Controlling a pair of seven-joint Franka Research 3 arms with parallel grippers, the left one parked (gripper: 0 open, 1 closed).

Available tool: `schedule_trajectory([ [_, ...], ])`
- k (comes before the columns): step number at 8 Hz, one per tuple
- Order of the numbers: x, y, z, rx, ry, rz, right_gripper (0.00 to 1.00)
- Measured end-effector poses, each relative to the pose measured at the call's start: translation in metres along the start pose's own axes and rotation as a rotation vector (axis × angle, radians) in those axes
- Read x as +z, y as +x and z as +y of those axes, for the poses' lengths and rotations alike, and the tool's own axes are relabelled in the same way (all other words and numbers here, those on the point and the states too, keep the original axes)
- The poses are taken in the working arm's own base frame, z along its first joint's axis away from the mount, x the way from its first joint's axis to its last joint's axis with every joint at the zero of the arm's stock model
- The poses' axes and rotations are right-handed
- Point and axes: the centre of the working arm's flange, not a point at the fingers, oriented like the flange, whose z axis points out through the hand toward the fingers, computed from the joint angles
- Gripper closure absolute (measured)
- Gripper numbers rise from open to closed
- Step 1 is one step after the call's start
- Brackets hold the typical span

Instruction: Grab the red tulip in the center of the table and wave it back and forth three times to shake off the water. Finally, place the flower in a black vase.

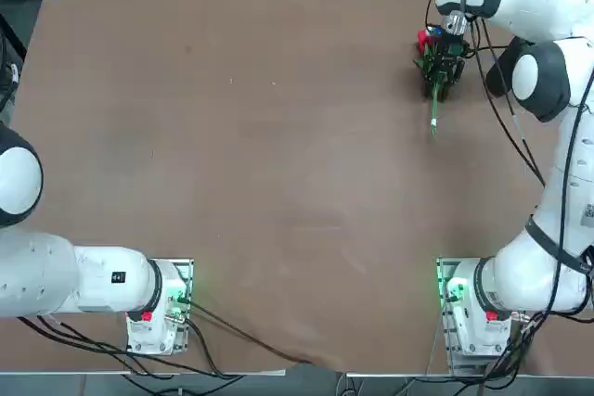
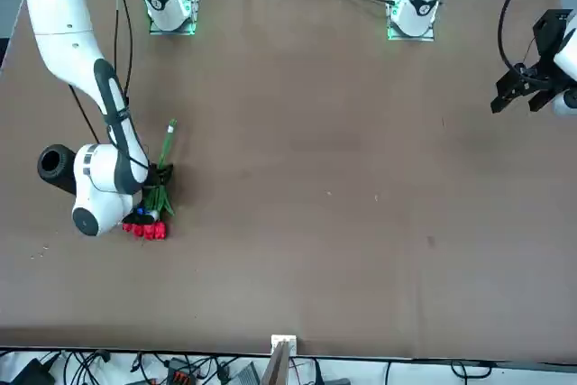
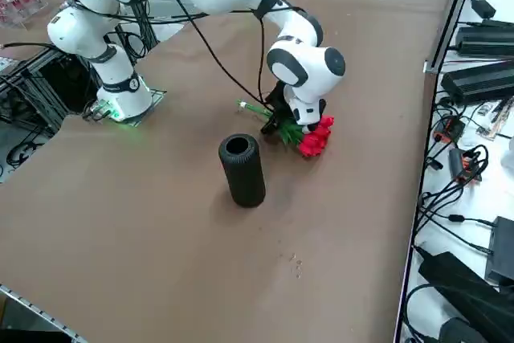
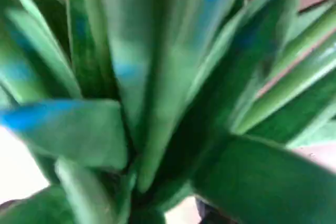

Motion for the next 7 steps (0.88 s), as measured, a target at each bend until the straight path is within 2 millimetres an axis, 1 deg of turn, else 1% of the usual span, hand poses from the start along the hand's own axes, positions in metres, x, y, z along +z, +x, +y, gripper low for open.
schedule_trajectory([
  [1,-0.0004,0.0,-0.0001,0.0,0.0,0.001,0.03],
  [6,-0.001,0.0001,0.0019,0.0,-0.01,0.002,0.04],
  [7,-0.0011,0.0001,0.0019,0.0,-0.01,0.002,0.21],
])
